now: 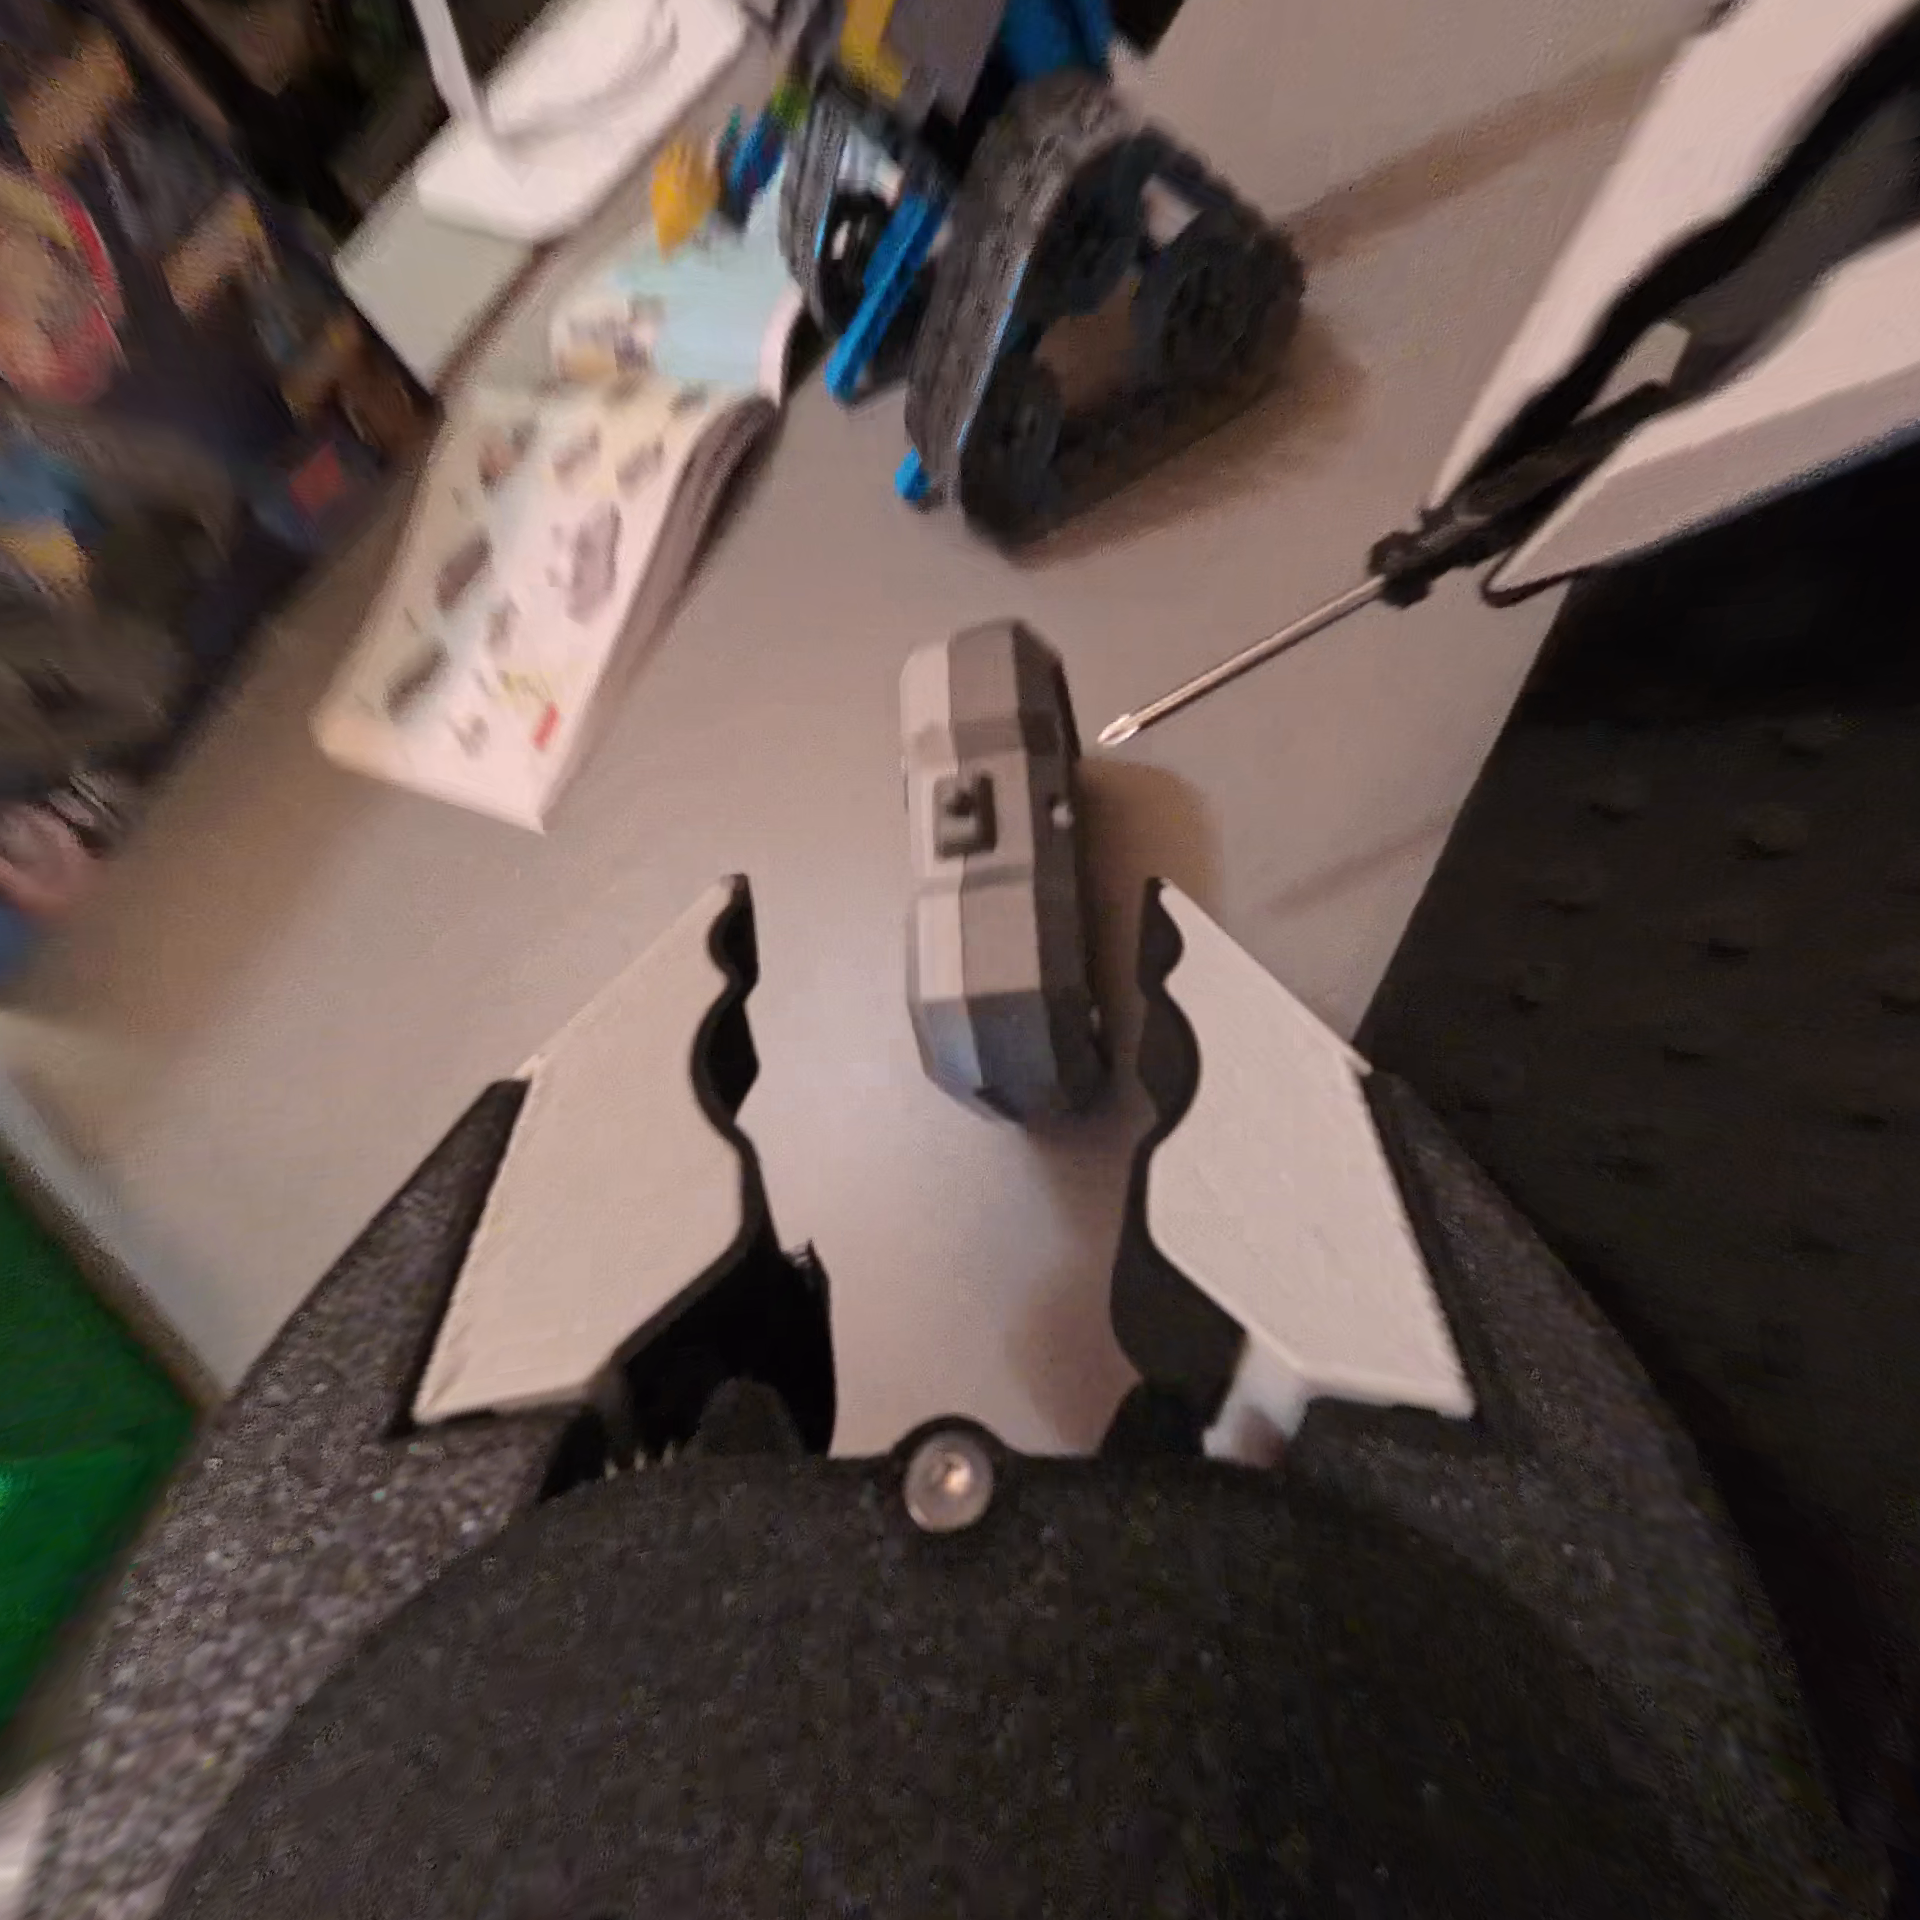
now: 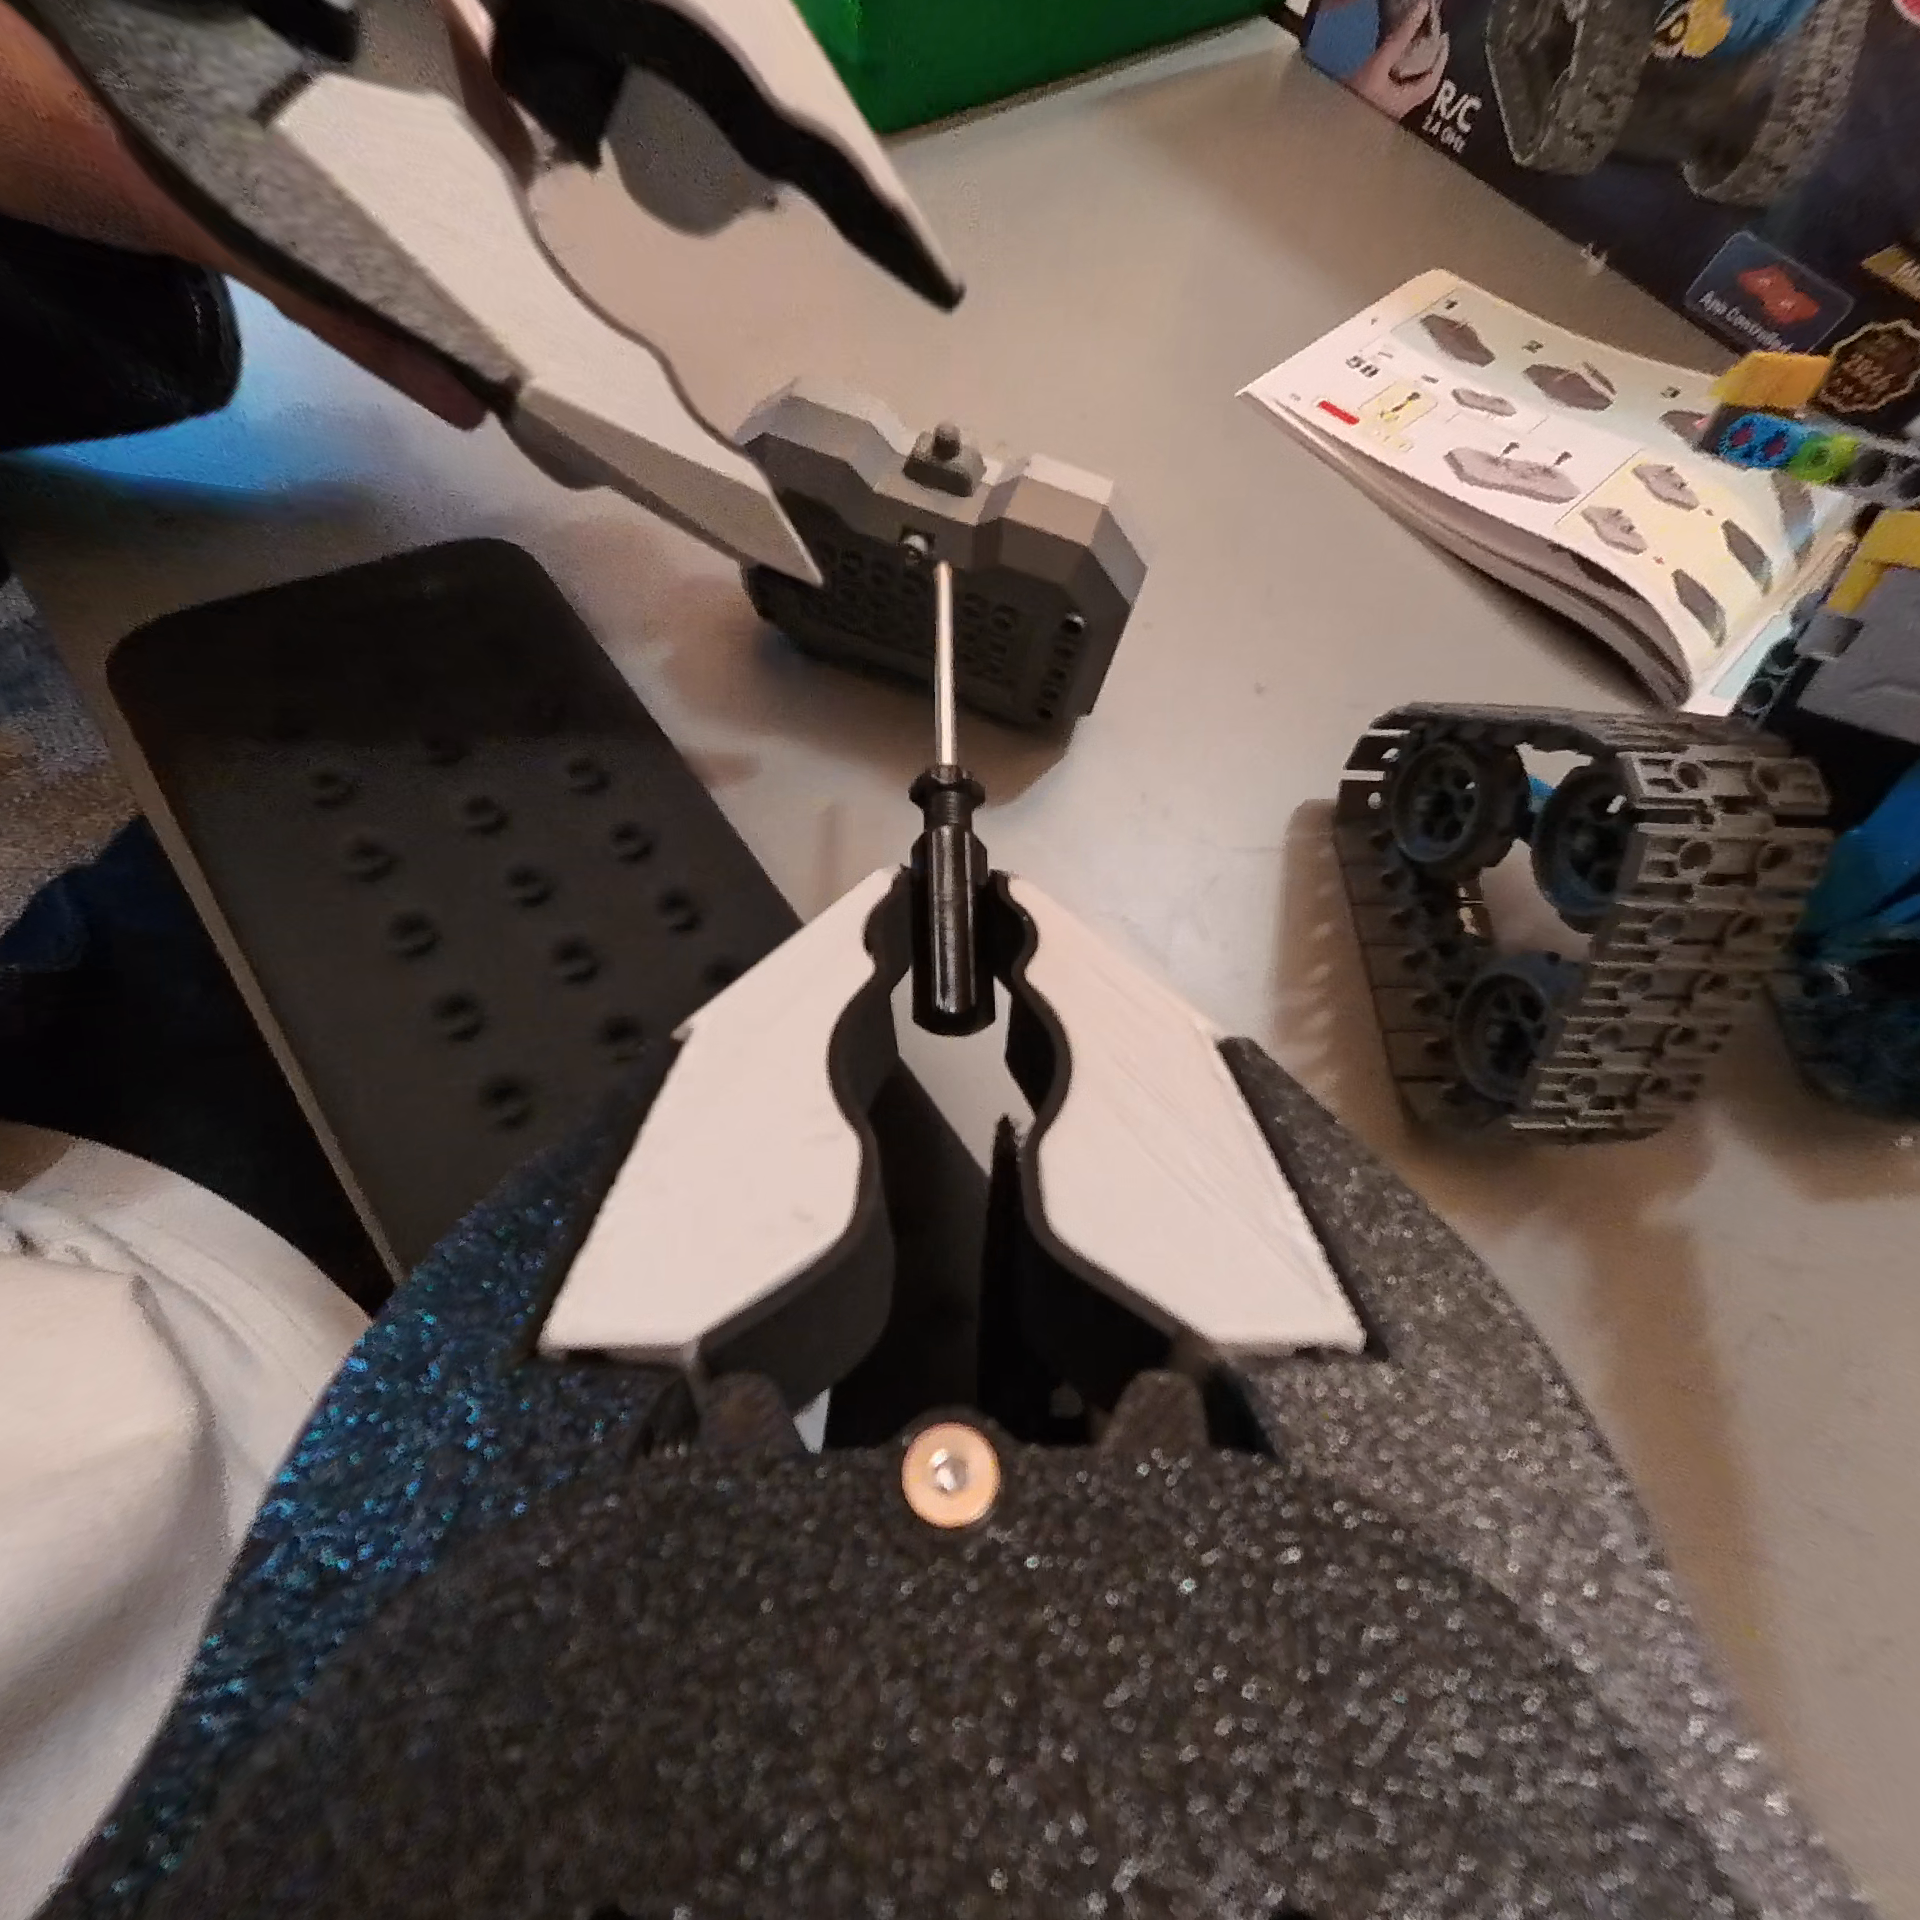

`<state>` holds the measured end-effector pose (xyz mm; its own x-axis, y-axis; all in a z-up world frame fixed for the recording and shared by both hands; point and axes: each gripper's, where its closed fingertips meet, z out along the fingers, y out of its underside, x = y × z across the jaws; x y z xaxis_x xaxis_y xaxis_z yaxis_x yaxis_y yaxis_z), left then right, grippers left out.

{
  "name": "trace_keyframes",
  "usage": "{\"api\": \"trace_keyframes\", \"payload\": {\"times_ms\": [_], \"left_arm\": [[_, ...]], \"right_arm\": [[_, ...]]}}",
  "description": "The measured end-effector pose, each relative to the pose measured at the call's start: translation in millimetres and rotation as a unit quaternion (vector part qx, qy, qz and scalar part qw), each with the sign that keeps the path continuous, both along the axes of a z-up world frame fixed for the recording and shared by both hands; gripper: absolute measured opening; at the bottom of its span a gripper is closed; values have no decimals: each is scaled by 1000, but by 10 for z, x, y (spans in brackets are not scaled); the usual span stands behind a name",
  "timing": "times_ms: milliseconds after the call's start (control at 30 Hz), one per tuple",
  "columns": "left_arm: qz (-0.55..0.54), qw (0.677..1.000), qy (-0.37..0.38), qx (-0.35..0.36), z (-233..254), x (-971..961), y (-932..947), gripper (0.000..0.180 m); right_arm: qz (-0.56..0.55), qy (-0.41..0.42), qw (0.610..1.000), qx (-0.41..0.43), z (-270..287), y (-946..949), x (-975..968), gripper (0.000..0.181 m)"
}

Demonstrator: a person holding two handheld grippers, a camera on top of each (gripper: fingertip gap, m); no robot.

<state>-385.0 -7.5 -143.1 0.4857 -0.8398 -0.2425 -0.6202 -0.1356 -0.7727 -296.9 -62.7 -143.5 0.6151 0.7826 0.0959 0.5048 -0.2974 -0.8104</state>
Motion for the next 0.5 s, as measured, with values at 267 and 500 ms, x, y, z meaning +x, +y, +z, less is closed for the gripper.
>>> {"api": "trace_keyframes", "payload": {"times_ms": [267,500], "left_arm": [[17,996,-45,-70,-173,35,-2,36],[33,996,-49,-72,-175,44,7,36]], "right_arm": [[-8,-5,1000,-10,-64,15,-103,12],[-15,0,1000,-13,-67,54,-115,12]]}}
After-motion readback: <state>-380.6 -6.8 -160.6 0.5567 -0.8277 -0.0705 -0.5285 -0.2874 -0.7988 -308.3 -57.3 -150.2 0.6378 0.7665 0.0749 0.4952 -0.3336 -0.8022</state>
